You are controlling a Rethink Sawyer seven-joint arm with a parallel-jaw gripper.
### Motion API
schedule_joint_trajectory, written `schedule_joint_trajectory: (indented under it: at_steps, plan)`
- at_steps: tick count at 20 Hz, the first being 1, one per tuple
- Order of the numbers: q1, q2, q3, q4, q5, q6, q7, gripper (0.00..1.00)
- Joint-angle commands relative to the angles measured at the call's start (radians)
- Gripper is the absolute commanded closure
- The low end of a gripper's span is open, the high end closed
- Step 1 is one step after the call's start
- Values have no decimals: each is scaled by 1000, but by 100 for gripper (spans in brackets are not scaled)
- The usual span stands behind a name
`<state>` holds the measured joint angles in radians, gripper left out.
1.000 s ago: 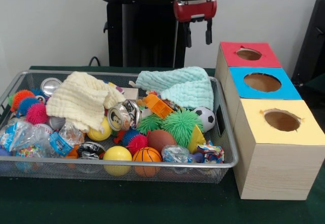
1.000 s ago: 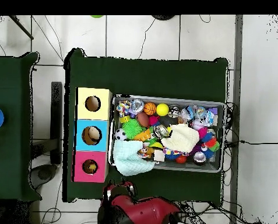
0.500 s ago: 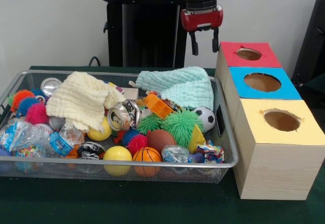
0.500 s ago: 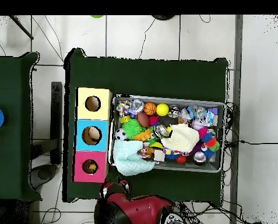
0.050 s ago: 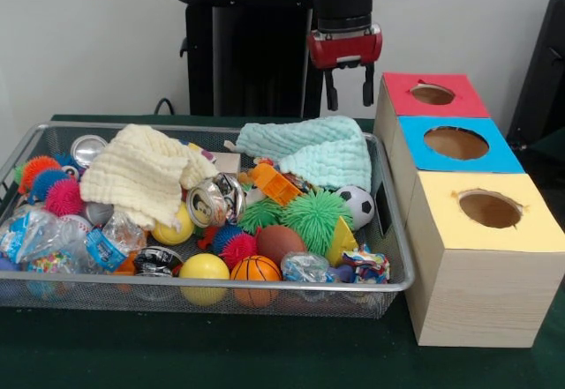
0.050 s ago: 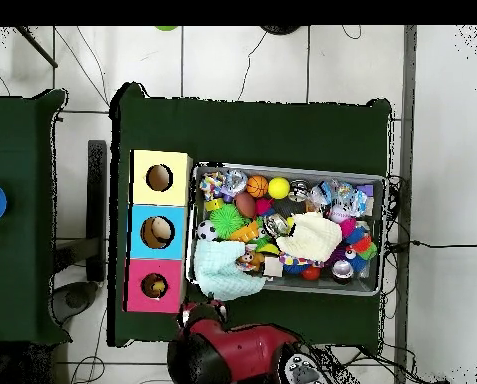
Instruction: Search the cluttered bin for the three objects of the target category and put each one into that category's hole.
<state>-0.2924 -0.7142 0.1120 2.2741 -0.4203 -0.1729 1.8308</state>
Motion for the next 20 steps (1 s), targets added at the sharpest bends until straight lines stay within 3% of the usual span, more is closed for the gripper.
schedule_joint_trajectory:
  at_steps: [1, 10, 20]
  plan:
    - [9, 27, -17, -197, 35, -31, 111, 0]
    - [5, 36, -4, -226, 18, -46, 109, 0]
    - [5, 98, -2, -268, 8, -89, 117, 0]
